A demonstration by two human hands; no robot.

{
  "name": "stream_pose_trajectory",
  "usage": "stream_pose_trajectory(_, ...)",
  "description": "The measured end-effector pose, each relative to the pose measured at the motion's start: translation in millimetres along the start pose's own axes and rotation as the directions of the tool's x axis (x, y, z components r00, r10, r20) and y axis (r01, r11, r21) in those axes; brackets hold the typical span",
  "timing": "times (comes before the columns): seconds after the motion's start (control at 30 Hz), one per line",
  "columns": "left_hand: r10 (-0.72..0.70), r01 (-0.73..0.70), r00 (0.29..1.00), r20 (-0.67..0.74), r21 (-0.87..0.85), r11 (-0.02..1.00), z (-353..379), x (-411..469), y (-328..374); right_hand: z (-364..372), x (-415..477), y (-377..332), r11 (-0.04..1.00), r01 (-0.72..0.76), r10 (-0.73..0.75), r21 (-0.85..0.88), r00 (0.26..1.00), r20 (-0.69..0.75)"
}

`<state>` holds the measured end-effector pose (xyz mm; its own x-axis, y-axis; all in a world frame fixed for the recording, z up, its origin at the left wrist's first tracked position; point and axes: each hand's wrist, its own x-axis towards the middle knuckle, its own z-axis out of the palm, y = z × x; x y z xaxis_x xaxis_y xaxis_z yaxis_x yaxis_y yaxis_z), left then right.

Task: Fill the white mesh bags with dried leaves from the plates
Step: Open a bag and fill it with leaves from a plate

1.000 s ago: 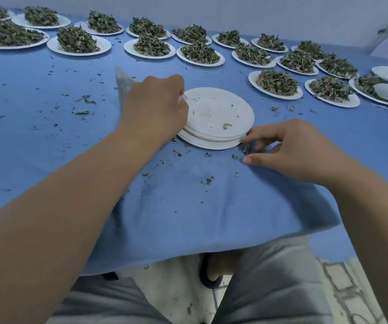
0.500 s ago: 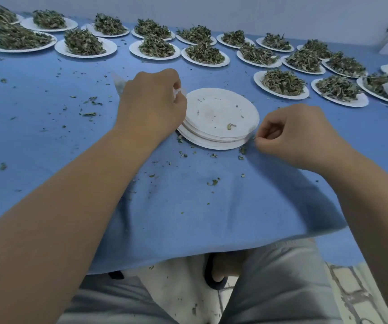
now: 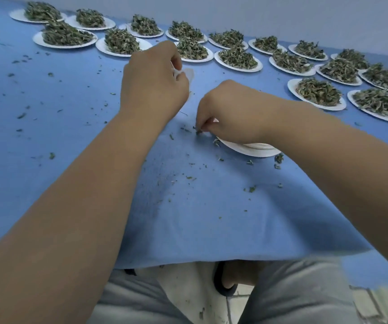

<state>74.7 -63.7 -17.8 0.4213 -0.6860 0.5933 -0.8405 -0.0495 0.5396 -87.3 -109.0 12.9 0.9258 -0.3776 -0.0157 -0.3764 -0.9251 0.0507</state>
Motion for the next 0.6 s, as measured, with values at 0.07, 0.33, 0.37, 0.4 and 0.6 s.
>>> stream_pose_trajectory(0.07,0.017,-0.017,1.0,-0.006,0.031,0.999,1.1,0.7,-0.2,-0.6,-0.1,8.9,0.997,-0.016,0.021,-0.076,0.997,0.069)
stream_pose_trajectory(0.33,0.045,-0.045,0.999,0.002,0.024,0.999,2.9,-0.9,2.2,-2.7,-7.5,9.8,0.997,-0.077,0.077,-0.003,0.997,0.03)
stream_pose_trajectory(0.37,0.041,-0.041,0.999,0.003,0.02,0.999,3.1,-0.8,2.1,-2.6,-6.9,6.4,0.996,-0.08,0.078,0.031,0.995,0.058)
stream_pose_trajectory(0.4,0.038,-0.038,0.999,0.004,0.021,0.999,3.2,-0.8,2.0,-3.1,-6.4,4.4,0.995,-0.087,0.081,0.056,0.992,0.101)
stream_pose_trajectory(0.6,0.046,-0.046,0.999,0.003,0.02,0.999,4.1,0.3,1.4,-1.4,-13.6,8.4,0.99,-0.12,0.103,0.079,0.975,0.195)
